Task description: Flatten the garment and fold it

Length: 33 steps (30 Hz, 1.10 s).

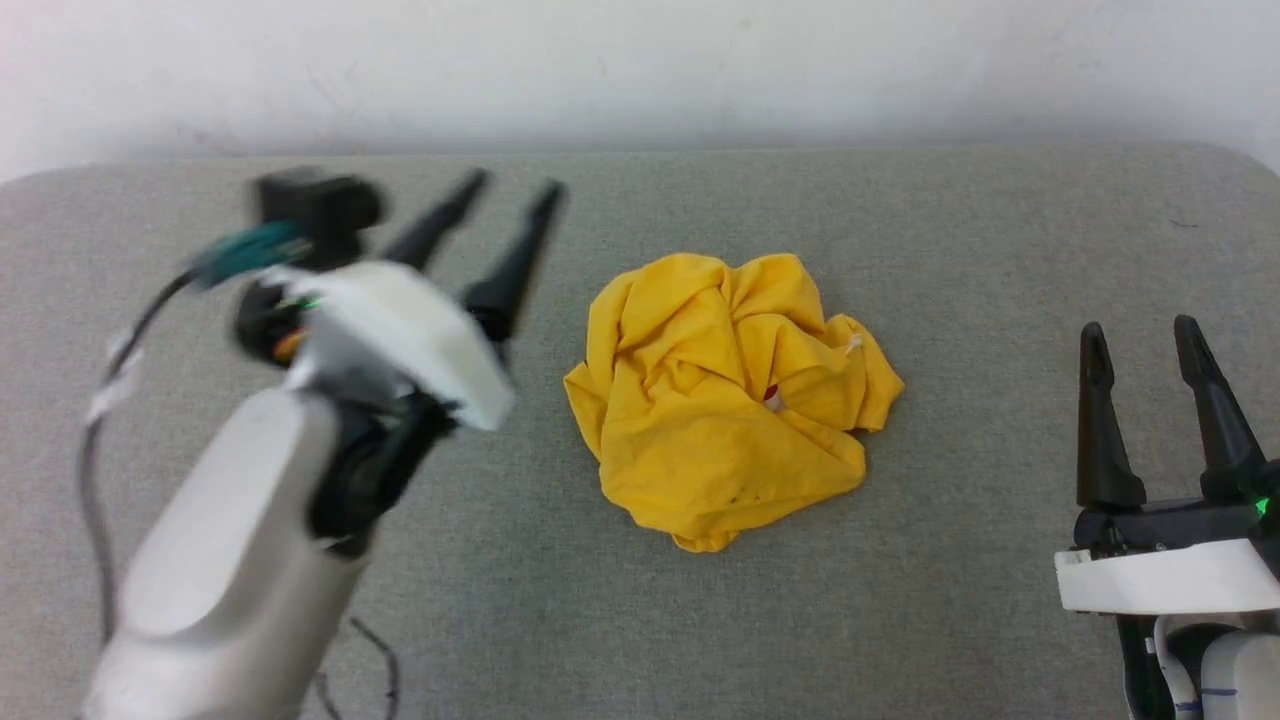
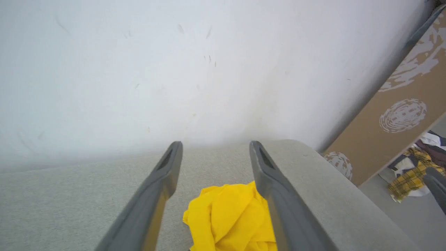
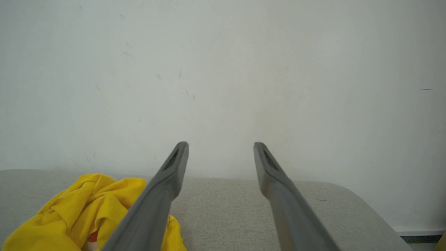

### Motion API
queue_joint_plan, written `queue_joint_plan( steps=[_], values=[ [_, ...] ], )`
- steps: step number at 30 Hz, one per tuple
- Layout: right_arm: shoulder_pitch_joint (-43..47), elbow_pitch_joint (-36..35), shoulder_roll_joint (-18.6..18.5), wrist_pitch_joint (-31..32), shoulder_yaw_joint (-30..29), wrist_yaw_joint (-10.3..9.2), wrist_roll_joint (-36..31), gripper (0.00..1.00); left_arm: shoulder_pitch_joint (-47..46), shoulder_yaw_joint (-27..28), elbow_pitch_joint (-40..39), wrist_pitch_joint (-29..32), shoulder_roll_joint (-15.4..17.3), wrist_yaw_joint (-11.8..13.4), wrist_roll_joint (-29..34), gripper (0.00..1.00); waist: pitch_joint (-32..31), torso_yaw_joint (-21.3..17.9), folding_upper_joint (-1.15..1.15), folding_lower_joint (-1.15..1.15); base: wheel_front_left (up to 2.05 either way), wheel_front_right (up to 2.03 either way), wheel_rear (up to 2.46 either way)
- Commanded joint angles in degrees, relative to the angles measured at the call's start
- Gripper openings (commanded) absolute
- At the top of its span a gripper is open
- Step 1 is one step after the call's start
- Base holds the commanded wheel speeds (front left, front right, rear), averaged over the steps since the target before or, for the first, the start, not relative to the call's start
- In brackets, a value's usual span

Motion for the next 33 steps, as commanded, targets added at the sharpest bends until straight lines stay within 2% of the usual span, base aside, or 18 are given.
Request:
queue_joint_plan(
  steps=[1,3,9,12,14,19,25,29,33],
  values=[
    [0.1,-0.4,0.0,0.2,0.1,-0.05,-0.1,1.00,2.6,1.4,-1.5,-2.5,1.0,0.8,0.9,1.00,0.1,0.0,-0.01,0.00,0.00,0.00,0.00],
    [0.4,-0.5,0.0,0.2,0.1,-0.05,0.0,1.00,6.1,3.2,-4.5,-7.3,2.8,1.5,2.6,1.00,0.2,0.0,-0.01,0.00,0.00,0.00,0.00],
    [1.7,-0.1,0.0,0.1,0.2,-0.05,0.4,1.00,20.1,8.4,-10.4,-22.8,3.7,5.4,6.3,1.00,0.7,-0.4,-0.01,0.00,0.00,0.00,0.00],
    [2.3,0.3,0.0,0.0,0.1,-0.05,0.8,1.00,26.9,11.7,-11.6,-26.0,2.2,7.1,8.7,1.00,0.9,-0.6,-0.01,0.00,0.00,0.00,0.00],
    [2.9,0.7,0.0,-0.1,0.1,-0.05,0.9,1.00,30.8,14.6,-12.8,-26.4,0.0,7.7,10.8,1.00,1.0,-0.6,-0.01,0.00,0.00,0.00,0.00],
    [3.8,1.5,0.0,-0.2,-0.5,-0.05,1.0,1.00,37.9,20.3,-15.3,-26.4,-5.9,5.3,18.3,1.00,0.7,0.3,-0.01,0.00,0.00,0.00,0.00],
    [1.1,1.2,0.0,2.2,0.3,-0.05,1.5,1.00,38.3,24.1,-15.5,-26.4,-10.6,0.6,22.6,1.00,0.7,1.9,-0.01,0.00,0.00,0.00,0.00],
    [-4.9,0.3,0.0,8.0,2.5,-0.05,0.2,1.00,37.3,25.7,-15.0,-26.4,-13.0,-2.1,24.1,1.00,1.7,2.5,-0.01,0.00,0.00,0.00,0.00],
    [-12.0,1.1,0.0,17.4,4.6,-0.05,-2.6,1.00,36.3,26.5,-13.9,-26.4,-14.8,-4.6,24.8,1.00,3.5,3.4,-0.01,0.00,0.00,0.00,0.00]
  ],
)
